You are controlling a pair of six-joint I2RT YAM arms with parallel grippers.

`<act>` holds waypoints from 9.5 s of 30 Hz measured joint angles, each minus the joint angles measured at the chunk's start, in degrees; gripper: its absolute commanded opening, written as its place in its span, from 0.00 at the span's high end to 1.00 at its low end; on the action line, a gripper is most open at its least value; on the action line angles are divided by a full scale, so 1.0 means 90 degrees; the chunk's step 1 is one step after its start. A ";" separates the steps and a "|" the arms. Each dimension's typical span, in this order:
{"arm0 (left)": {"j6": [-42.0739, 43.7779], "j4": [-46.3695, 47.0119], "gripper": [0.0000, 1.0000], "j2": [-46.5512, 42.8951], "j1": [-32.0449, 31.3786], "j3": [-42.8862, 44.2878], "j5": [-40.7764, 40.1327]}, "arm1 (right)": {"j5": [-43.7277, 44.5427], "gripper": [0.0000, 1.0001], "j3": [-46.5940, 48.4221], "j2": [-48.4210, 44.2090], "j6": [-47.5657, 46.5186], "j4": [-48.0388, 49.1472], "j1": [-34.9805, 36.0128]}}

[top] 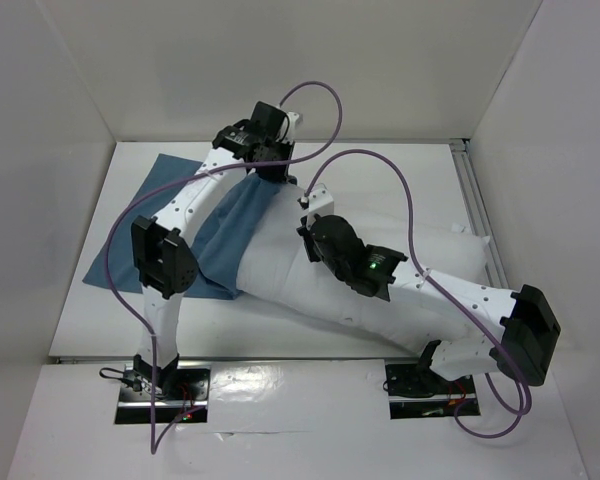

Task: Put the pillow into the pillowcase

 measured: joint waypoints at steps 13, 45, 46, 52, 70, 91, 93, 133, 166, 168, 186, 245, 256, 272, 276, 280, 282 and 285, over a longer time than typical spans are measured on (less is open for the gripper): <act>-0.0500 0.0255 1.00 0.0124 -0.0002 0.0733 0.1316 | 0.0017 1.00 0.0083 0.0000 -0.0100 -0.0114 0.0090; -0.1851 0.1785 0.12 -0.0714 0.0165 0.0221 0.3755 | 0.0529 1.00 0.0083 0.0000 -0.0063 -0.0231 0.0435; -0.1860 0.1914 0.21 -0.1183 0.0296 0.0015 0.3606 | 0.0532 1.00 0.0085 0.0000 -0.0061 -0.0233 0.0435; -0.2140 0.2421 0.72 -0.3687 0.0532 -0.1790 0.1921 | 0.0520 1.00 0.0090 0.0000 -0.0019 -0.0236 0.0379; -0.4036 0.2050 0.73 -0.8444 -0.1112 -0.9245 -0.1787 | -0.0590 1.00 0.0784 0.0498 -0.0024 -0.0352 -0.0947; -0.3818 0.3514 0.46 -0.6781 -0.1294 -0.9972 -0.2710 | -0.1044 1.00 0.1226 0.0954 -0.0245 -0.0493 -0.1192; -0.3823 0.3563 0.53 -0.6700 -0.1212 -0.9972 -0.2747 | -0.1056 1.00 0.1241 0.0959 -0.0260 -0.0493 -0.1197; -0.2397 0.3441 1.00 -0.5226 -0.0342 -0.8563 0.1540 | -0.0702 0.08 0.3806 0.3011 0.0389 -0.1226 -0.1783; -0.2871 0.3650 1.00 -0.4675 0.0153 -0.5389 0.2101 | -0.2846 1.00 0.3672 0.2441 0.0777 -0.1151 -0.2392; -0.2883 0.3801 1.00 -0.4408 0.0151 -0.4932 0.2344 | -0.2846 1.00 0.3762 0.2254 0.0806 -0.1059 -0.2448; -0.3279 0.2953 0.03 -0.4568 -0.0012 -0.6645 0.3604 | -0.4345 1.00 -0.1005 0.1285 0.2854 0.1336 -0.1741; -0.2305 0.1209 0.26 -0.0185 0.0748 0.0019 0.2130 | -0.1377 0.36 0.1382 0.2718 0.2217 0.1452 -0.0685; -0.1491 0.0391 0.32 -0.0483 0.1161 0.0760 0.1647 | -0.0879 0.06 0.1158 0.0537 0.1865 0.0041 -0.0675; -0.2504 0.1455 0.23 -0.5095 0.0486 -0.5880 0.0389 | 0.0265 0.01 0.0408 -0.1717 0.2943 -0.3330 -0.3223; -0.2890 0.1673 0.21 -0.5297 -0.0087 -0.7541 0.0138 | -0.0374 0.01 0.0238 -0.1739 0.2917 -0.3526 -0.3696; -0.3065 0.2059 0.22 -0.5387 -0.0580 -0.7929 -0.0333 | -0.0899 0.01 0.0192 -0.1668 0.2812 -0.3534 -0.3864; -0.3116 0.2353 0.22 -0.5253 -0.0685 -0.7888 -0.0658 | -0.1100 0.01 0.0189 -0.1598 0.2742 -0.3529 -0.3869; -0.3189 0.2684 0.24 -0.4692 -0.0709 -0.7664 -0.1107 | -0.1343 0.01 0.0187 -0.1452 0.2601 -0.3517 -0.3869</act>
